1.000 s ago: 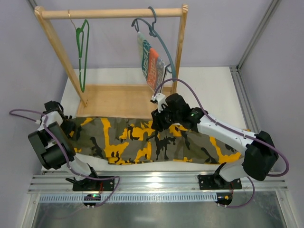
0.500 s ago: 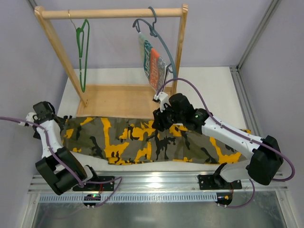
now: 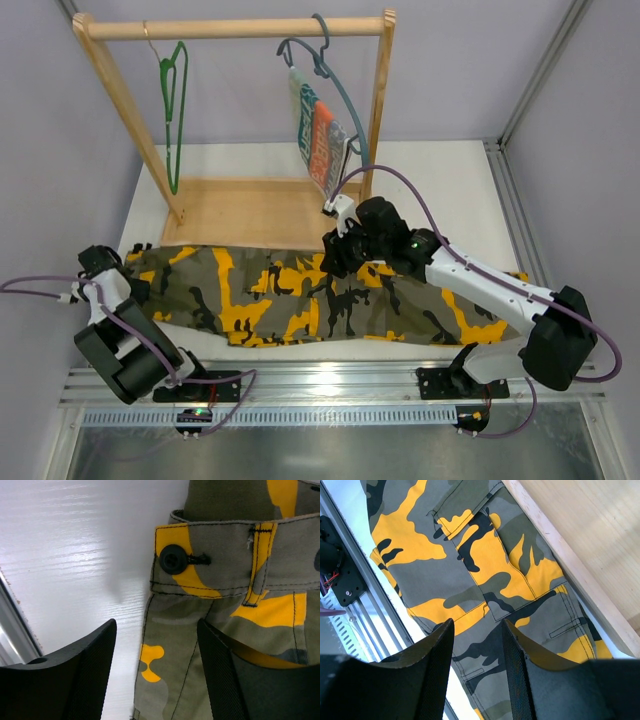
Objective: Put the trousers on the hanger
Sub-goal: Fold the trousers
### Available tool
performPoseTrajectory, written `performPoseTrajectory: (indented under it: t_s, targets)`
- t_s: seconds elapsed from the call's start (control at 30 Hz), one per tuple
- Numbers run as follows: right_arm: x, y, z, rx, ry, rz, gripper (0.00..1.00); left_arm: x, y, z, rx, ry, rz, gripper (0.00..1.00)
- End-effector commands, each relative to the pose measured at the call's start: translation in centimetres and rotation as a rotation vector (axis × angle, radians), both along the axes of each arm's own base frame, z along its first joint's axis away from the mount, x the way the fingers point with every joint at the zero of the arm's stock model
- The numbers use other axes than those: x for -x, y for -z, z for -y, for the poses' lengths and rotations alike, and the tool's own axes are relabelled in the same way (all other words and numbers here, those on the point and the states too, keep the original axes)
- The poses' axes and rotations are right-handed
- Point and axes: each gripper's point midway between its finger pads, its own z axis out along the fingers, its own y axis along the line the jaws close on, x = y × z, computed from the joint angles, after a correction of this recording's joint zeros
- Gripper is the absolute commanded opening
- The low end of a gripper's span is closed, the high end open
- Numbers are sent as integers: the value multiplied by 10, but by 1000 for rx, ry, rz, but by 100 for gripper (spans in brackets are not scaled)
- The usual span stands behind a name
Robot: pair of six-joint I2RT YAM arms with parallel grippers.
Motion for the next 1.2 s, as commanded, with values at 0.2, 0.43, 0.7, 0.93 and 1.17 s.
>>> performPoseTrajectory:
  t_s: [0.2, 0.43, 0.7, 0.93, 1.17]
  targets:
    - [-8, -22, 7, -26, 96, 30, 47, -13, 14, -12, 12, -11, -6, 51]
    - [-25, -10, 25, -9, 322, -19, 47, -6, 24, -10, 84, 30, -122, 0]
    - [-56, 33, 82, 59, 695, -112, 47, 14, -4, -28, 12, 64, -272, 0]
    - [-64, 67, 167, 125, 1244, -309, 46, 23, -17, -34, -17, 39, -328, 3]
    - [-50, 80, 190, 145, 1456, -415, 45, 23, -37, -40, -41, -20, -329, 55]
